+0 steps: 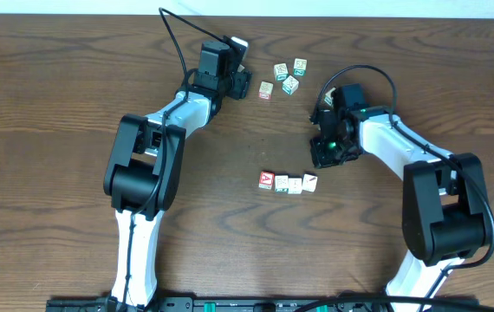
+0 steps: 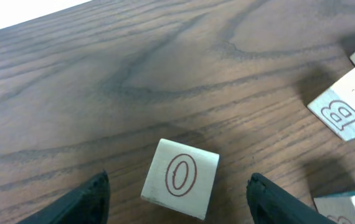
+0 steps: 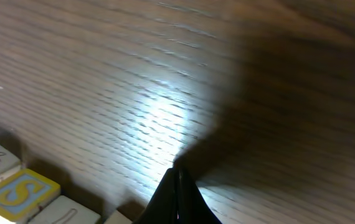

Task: Lift 5 blocks
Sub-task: 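Reach left gripper to the cream O block and grasp it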

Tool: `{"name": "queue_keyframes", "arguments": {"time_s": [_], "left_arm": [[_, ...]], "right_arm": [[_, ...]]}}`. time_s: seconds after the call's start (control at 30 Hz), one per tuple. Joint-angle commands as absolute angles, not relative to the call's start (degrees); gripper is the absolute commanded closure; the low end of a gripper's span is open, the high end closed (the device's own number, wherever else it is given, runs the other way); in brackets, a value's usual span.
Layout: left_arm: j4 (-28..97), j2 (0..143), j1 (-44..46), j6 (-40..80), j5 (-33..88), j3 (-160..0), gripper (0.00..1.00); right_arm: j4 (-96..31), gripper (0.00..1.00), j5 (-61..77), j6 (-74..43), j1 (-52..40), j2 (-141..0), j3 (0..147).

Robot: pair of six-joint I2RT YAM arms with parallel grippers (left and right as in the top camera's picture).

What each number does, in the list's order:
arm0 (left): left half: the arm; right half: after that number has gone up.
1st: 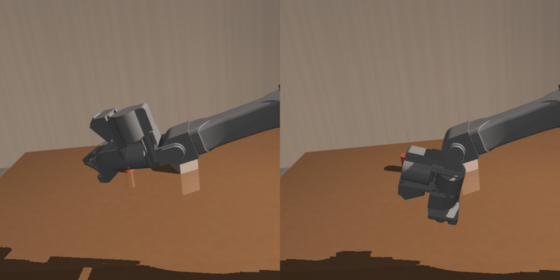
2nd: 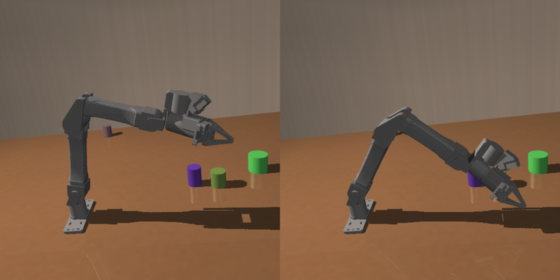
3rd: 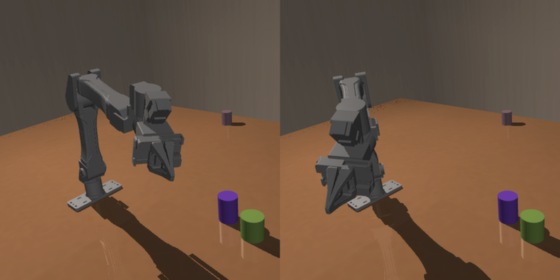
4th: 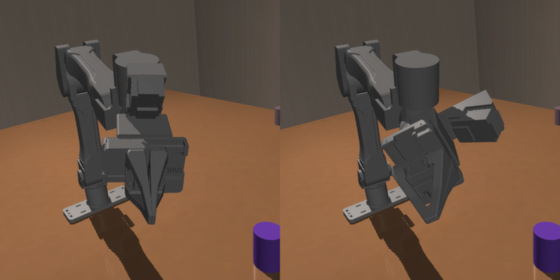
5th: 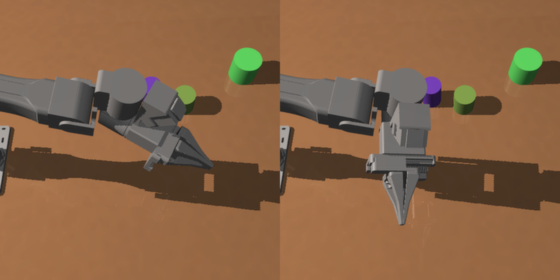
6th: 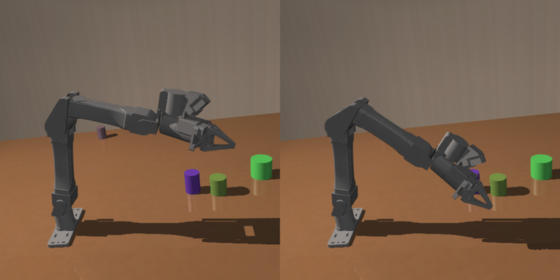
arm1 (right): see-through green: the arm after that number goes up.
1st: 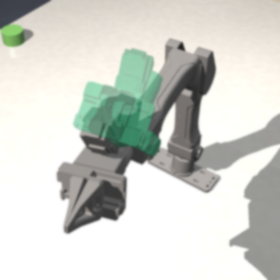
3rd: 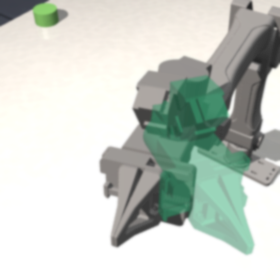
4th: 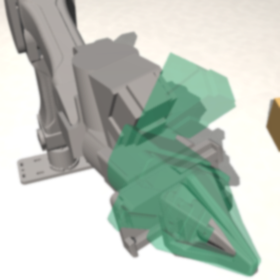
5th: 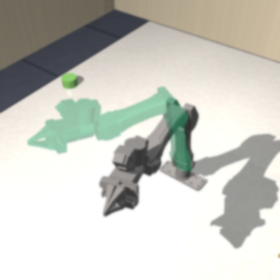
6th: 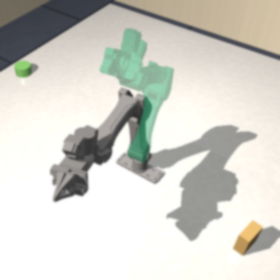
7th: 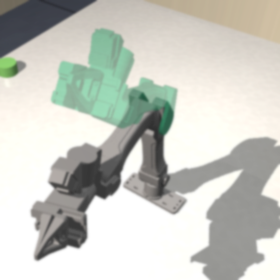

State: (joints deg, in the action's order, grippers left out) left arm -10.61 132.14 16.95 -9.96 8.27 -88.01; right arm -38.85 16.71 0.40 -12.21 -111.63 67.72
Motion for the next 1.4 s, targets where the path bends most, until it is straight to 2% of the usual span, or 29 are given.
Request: {"name": "queue_keyframes", "arguments": {"time_s": [0.0,0.27,0.5,0.57,0.67,0.77,1.03,1.37], "left_arm": [[-11.0,133.0,16.4,-12.3,8.4,-89.7,0.29],[-13.0,136.1,16.0,-12.4,8.4,-90.0,0.24],[-13.3,138.6,15.9,-12.4,8.4,-91.0,0.25],[-13.5,138.6,15.8,-12.4,8.4,-91.0,0.36],[-13.1,138.6,15.7,-12.3,8.4,-91.1,0.64],[-11.9,138.5,15.7,-11.4,8.4,-91.1,0.8],[-1.7,132.0,15.7,-9.5,8.3,-91.1,0.87],[20.6,118.5,15.7,-6.0,8.3,-91.1,0.92]], "right_arm": [[-39.6,0.99,9.7,-0.4,-11.2,-113.6,66.8],[-39.9,0.99,10.0,-0.4,-11.2,-113.6,66.9],[-40.0,0.99,10.0,-0.4,-11.3,-113.6,67.2],[-39.9,0.99,10.0,-0.4,-11.3,-113.6,67.2],[-39.9,0.99,10.0,-0.4,-11.3,-113.6,67.2],[-39.8,0.99,10.0,-0.4,-11.3,-113.6,67.2],[-39.8,0.99,11.0,-0.4,-11.3,-113.6,67.4],[-42.0,0.99,11.0,-0.4,-11.3,-113.6,68.1]]}}
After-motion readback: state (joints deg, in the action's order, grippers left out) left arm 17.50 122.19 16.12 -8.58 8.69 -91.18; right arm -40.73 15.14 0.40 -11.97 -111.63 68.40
